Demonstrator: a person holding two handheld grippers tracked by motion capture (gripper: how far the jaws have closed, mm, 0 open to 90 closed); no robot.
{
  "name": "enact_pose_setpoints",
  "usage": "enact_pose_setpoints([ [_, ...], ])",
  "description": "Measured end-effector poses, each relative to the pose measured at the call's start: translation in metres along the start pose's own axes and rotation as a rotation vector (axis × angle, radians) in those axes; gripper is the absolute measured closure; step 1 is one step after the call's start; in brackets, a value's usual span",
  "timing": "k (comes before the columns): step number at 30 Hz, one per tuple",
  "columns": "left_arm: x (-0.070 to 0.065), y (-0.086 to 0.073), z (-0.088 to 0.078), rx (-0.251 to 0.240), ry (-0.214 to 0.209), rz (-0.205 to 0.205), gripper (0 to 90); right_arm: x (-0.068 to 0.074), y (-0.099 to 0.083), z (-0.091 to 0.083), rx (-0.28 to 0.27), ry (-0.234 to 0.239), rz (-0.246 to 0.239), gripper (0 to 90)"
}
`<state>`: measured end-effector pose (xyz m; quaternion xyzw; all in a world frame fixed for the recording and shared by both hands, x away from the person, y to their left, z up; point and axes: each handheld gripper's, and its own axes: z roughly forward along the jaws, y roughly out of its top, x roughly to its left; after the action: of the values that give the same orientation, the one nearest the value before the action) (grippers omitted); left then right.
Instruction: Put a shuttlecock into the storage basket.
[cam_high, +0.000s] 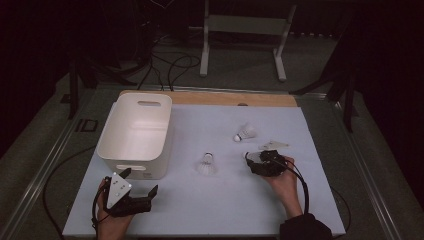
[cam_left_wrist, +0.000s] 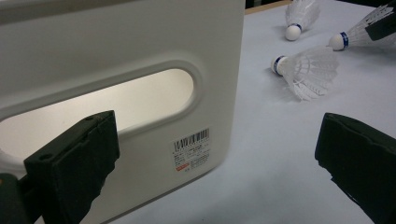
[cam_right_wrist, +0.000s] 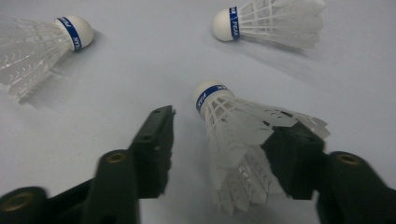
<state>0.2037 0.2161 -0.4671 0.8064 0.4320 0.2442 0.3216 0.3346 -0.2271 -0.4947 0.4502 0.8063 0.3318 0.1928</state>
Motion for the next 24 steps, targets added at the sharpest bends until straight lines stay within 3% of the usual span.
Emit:
enact_pose_setpoints([
  [4, 0.0, 0.0, 0.0, 0.004, 0.0, 0.001, 0.4, 0.003, 0.0, 0.002, 0.002, -0.003, -0.018, 60.7],
  [5, 0.0, 0.0, 0.0, 0.004, -0.001, 0.0, 0.4, 0.005, 0.001, 0.003, -0.006, -0.003, -0.027, 68.3],
  [6, 0.0, 0.0, 0.0, 0.005, -0.001, 0.001, 0.4, 0.005, 0.001, 0.003, -0.006, -0.003, -0.027, 68.3],
  [7, 0.0, 0.0, 0.0, 0.0, 0.0, 0.0, 0.4, 0.006, 0.001, 0.002, -0.008, -0.004, -0.034, 74.9],
  [11, 0.0, 0.0, 0.0, -0.001, 0.0, -0.001, 0.4, 0.008, 0.001, 0.002, -0.005, -0.014, -0.051, 84.8],
  [24, 0.0, -0.001, 0.002, -0.033, 0.003, -0.009, 0.4, 0.016, 0.007, -0.008, -0.045, -0.028, -0.102, 88.4],
])
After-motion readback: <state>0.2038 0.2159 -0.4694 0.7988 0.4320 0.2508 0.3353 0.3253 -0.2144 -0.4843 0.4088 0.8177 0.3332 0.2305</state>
